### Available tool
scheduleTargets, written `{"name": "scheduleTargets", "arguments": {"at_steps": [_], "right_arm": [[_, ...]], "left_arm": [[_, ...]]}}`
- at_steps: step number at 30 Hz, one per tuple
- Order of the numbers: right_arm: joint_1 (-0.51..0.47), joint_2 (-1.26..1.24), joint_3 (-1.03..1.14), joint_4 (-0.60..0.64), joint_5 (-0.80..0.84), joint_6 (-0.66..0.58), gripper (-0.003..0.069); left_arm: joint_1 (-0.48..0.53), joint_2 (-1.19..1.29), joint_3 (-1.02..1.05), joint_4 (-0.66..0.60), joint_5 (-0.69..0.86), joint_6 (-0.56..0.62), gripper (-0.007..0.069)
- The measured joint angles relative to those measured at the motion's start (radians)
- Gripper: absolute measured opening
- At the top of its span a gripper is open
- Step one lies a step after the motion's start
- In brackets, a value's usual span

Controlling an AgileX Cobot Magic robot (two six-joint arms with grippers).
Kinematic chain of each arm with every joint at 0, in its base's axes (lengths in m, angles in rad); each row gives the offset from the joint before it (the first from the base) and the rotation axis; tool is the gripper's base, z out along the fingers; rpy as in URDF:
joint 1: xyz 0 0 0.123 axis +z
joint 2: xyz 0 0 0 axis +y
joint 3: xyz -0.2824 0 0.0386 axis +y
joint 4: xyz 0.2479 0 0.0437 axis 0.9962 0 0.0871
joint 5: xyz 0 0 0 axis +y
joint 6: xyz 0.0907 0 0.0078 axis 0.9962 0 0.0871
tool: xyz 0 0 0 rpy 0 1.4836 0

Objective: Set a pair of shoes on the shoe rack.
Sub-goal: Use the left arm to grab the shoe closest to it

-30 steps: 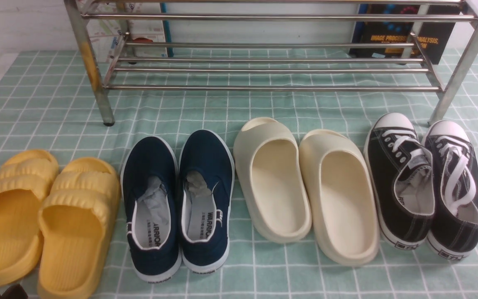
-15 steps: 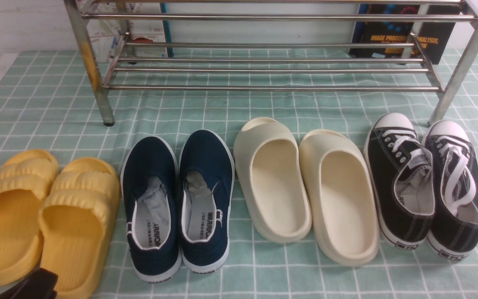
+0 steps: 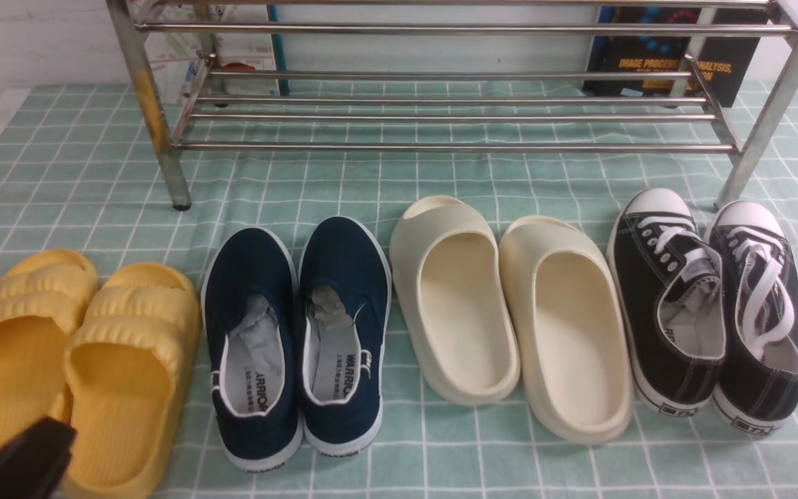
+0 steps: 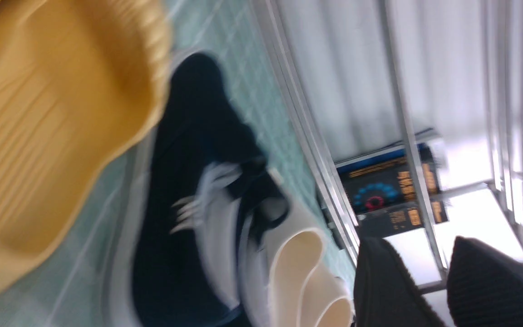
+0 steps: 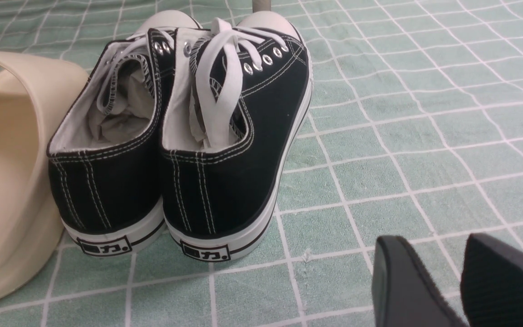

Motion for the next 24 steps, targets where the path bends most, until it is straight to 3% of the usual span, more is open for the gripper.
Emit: {"name": "scheduleTargets", "arguments": {"at_steps": [3,5,6,8,13,16,19,21,24], "right_arm": [[0.0,0.0,0.0,0.0,0.0,0.0,0.0239],[0.0,0.0,0.0,0.0,0.0,0.0,0.0239],[0.0,0.0,0.0,0.0,0.0,0.0,0.0239],[0.0,0.0,0.0,0.0,0.0,0.0,0.0239],[0.0,0.0,0.0,0.0,0.0,0.0,0.0239],[0.0,0.0,0.0,0.0,0.0,0.0,0.0239],[0.0,0.0,0.0,0.0,0.0,0.0,0.0239],[0.0,0.0,0.0,0.0,0.0,0.0,0.0239],[0.0,0.0,0.0,0.0,0.0,0.0,0.0239]], "left_arm": [[0.0,0.002,-0.135,0.049,0.038,0.139,0.019],[0.0,0.079,-0.307,0.203,0.174,0.227,0.01],[0.0,0.088,-0.319,0.218,0.187,0.23,0.0083],[0.0,0.235,-0.45,0.419,0.379,0.222,-0.0014],[0.0,0.495,-0.605,0.697,0.63,0.195,-0.0013],[-0.022,0.64,-0.665,0.797,0.723,0.192,-0.0013],[-0.099,0.737,-0.705,0.842,0.759,0.192,-0.0013],[-0.231,0.833,-0.76,0.891,0.796,0.189,-0.0013],[-0.344,0.954,-0.82,0.956,0.839,0.123,-0.0013]]}}
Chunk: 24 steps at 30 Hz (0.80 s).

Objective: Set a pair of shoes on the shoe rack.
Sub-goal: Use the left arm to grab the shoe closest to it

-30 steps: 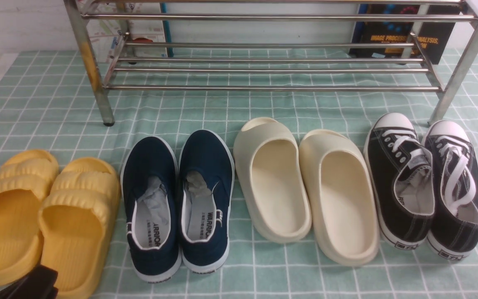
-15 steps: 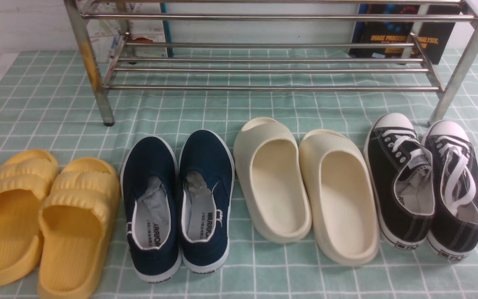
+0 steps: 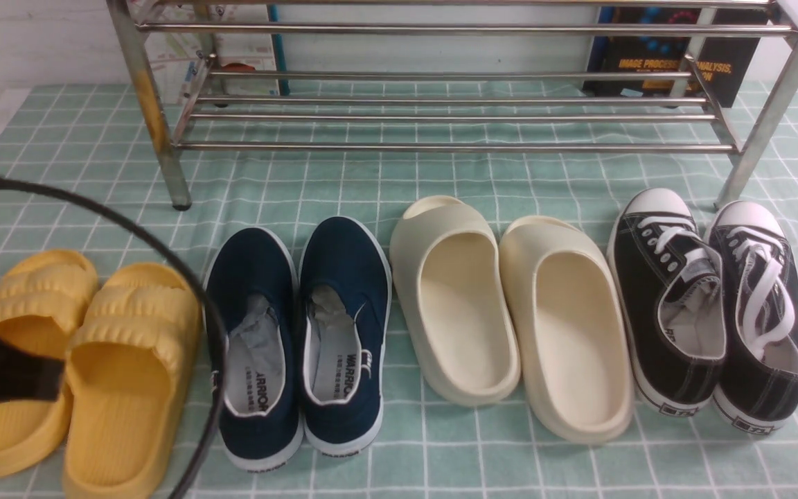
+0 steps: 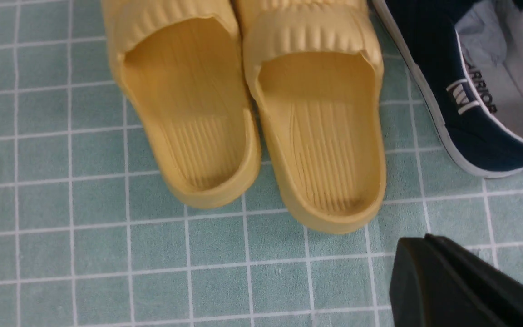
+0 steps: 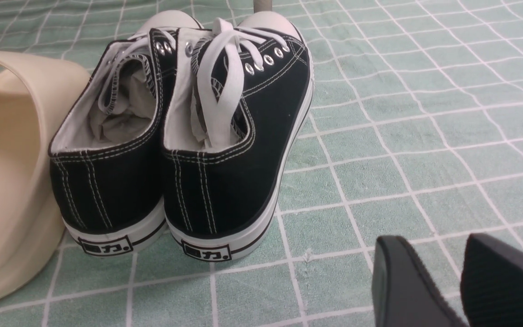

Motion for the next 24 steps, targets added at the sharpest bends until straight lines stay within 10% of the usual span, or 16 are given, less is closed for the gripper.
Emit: {"name": "scheduleTargets", "arguments": {"at_steps": [8,17,24], "right_arm": [[0.0,0.0,0.0,0.0,0.0,0.0,0.0239],[0.0,0.0,0.0,0.0,0.0,0.0,0.0239],[0.0,0.0,0.0,0.0,0.0,0.0,0.0239]], "left_arm": [[-0.073,0.368,-0.129,-0.039,-0.023,-0.209,0.009],[-0.074,0.634,-0.135,-0.082,-0.2,-0.322,0.0412],[-0.074,0.733,-0.136,-0.031,-0.226,-0.375,0.0403]]}}
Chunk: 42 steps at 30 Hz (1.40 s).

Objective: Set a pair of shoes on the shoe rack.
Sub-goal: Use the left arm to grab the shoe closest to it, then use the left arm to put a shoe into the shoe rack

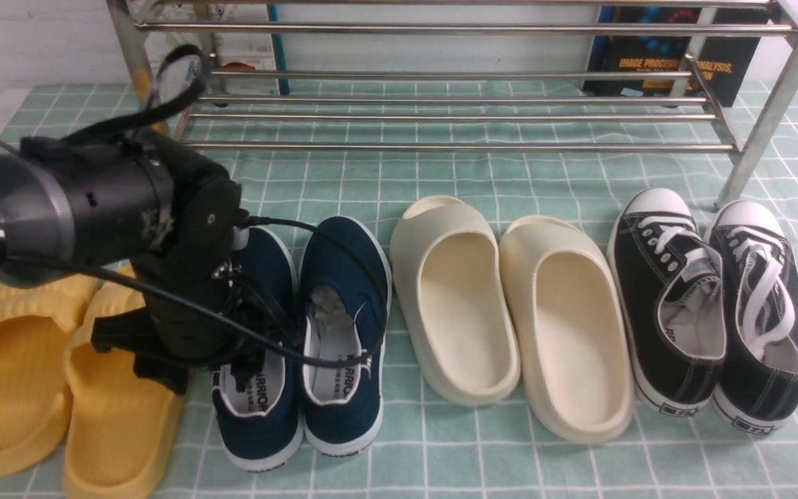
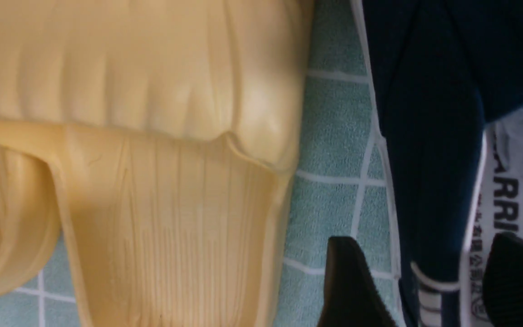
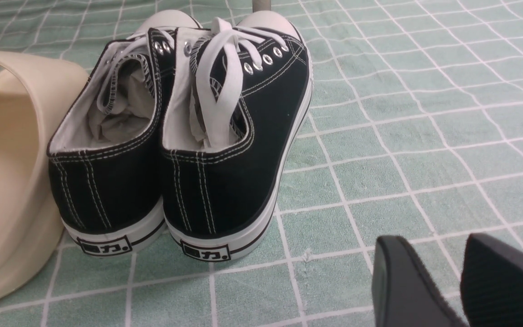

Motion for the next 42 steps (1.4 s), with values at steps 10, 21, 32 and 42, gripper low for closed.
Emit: {"name": "scheduleTargets", "arguments": {"at_steps": [10,21,32,42], "right_arm": [[0.0,0.0,0.0,0.0,0.0,0.0,0.0239],[0.0,0.0,0.0,0.0,0.0,0.0,0.0239],[0.0,0.0,0.0,0.0,0.0,0.0,0.0239],[0.0,0.0,0.0,0.0,0.0,0.0,0.0239]], "left_arm": [[0.004,0.044,0.0,0.0,-0.026,0.015,0.0009],[0.011,-0.23,-0.044,-0.023,0.137,0.131,0.0013],[0.117,-0.12,-0.361,-0.094,0.206,0.246,0.0013],[0.261,0.119,-0.595,-0.212,0.208,0.348,0.0013]]}}
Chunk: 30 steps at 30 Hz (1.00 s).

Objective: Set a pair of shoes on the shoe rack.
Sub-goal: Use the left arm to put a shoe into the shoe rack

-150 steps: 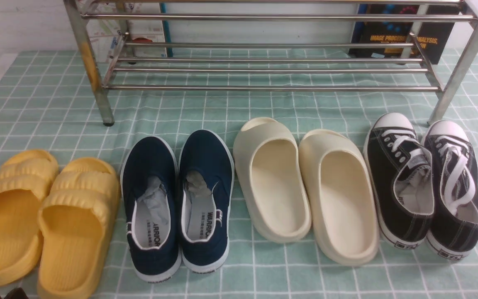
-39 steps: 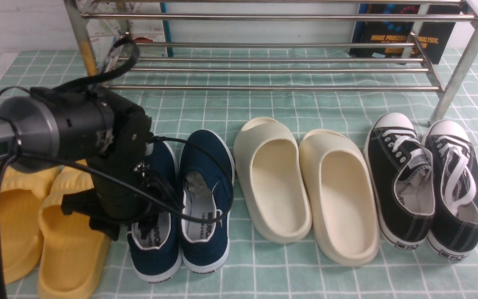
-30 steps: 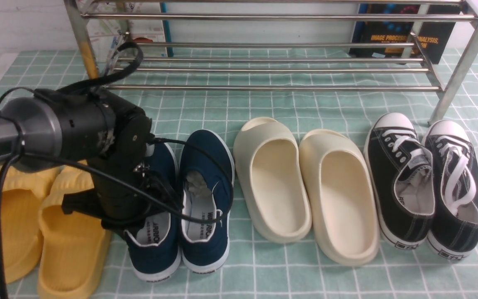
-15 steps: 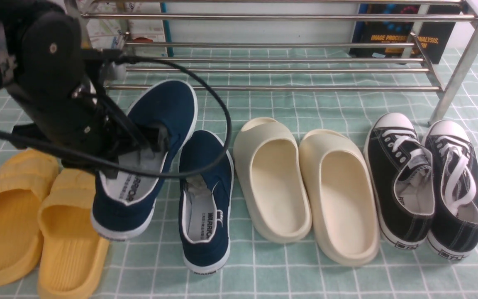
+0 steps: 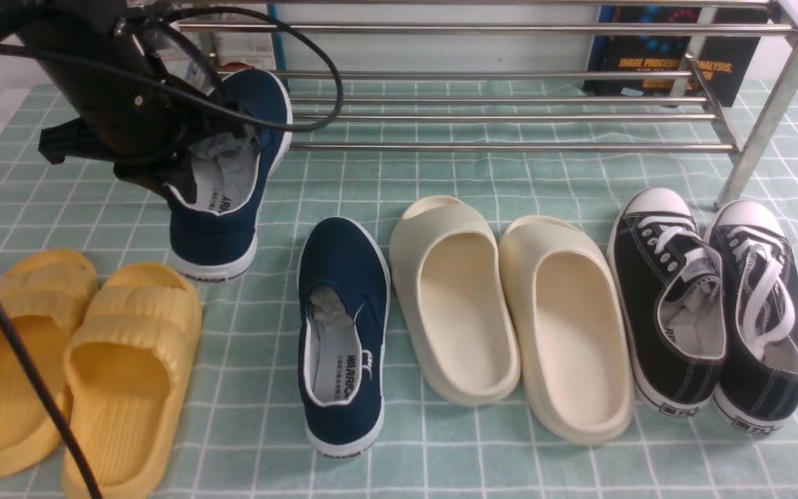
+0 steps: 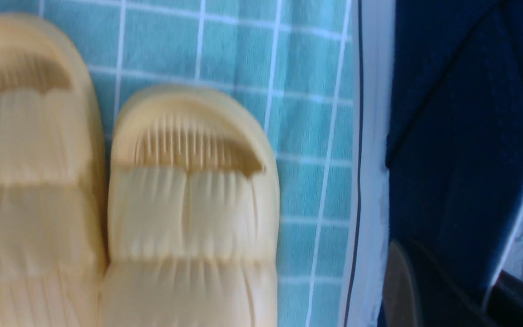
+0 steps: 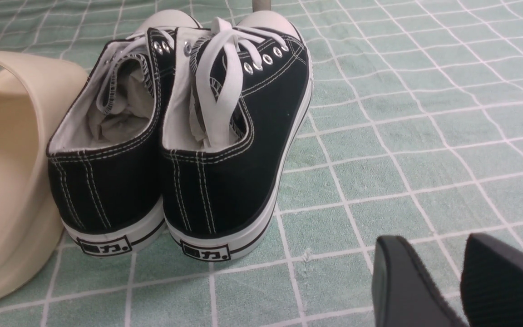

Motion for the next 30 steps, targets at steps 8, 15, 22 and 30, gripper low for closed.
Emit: {"name": "scheduleTargets", "arguments": {"at_steps": [8,15,22,30], "right_arm": [[0.0,0.0,0.0,0.0,0.0,0.0,0.0239],[0.0,0.0,0.0,0.0,0.0,0.0,0.0239],[0.0,0.0,0.0,0.0,0.0,0.0,0.0239],[0.0,0.0,0.0,0.0,0.0,0.0,0.0239]], "left_arm": [[0.011,0.19,-0.216,-0.002,-0.011,0.003,0.0013],[0.03,0.318,-0.377,0.001,-0.006,0.004,0.0013],[0.039,0.375,-0.453,0.006,-0.07,-0.004,0.0013],[0.039,0.379,-0.453,0.005,-0.146,-0.01,0.0015]]}}
